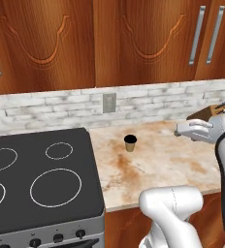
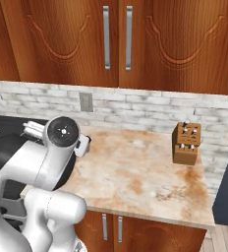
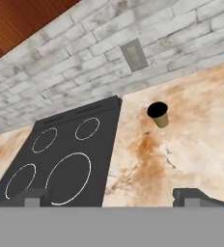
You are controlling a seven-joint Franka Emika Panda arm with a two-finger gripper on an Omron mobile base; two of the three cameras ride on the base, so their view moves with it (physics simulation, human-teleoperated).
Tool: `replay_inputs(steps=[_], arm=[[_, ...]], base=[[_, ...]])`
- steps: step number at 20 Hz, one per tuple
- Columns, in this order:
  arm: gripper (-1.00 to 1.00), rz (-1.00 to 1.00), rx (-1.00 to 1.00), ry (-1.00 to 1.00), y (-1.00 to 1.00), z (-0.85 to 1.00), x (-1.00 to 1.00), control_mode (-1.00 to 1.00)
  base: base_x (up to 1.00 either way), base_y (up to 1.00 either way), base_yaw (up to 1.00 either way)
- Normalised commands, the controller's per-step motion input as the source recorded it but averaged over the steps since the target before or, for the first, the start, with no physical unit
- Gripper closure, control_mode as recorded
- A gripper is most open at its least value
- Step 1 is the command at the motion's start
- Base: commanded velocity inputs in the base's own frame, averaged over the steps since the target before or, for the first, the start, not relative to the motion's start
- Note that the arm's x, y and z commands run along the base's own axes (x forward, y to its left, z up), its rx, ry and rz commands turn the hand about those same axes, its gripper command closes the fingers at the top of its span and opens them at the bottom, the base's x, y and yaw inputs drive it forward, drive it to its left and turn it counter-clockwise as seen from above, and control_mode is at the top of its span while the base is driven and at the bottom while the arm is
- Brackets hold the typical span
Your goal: Move the drinks to the dining counter.
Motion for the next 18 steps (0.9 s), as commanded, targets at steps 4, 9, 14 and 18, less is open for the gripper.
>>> replay_inputs(steps=[4, 9, 14, 18], arm=[[-1.00, 0.00, 0.00, -0.07, 0.00, -0.16, 0.38, -1.00], [-1.00, 0.00, 0.01, -0.13, 0.00, -0.18, 0.38, -1.00], [-1.00, 0.00, 0.00, -0.03, 0.01, -0.07, 0.39, -1.00], [-1.00, -0.01, 0.00, 0.02, 0.16, -0.21, 0.33, -1.00]], base=[[0.00, 0.00, 0.00], [0.00, 0.00, 0.00], [0.00, 0.00, 0.00], [0.00, 0.00, 0.00]])
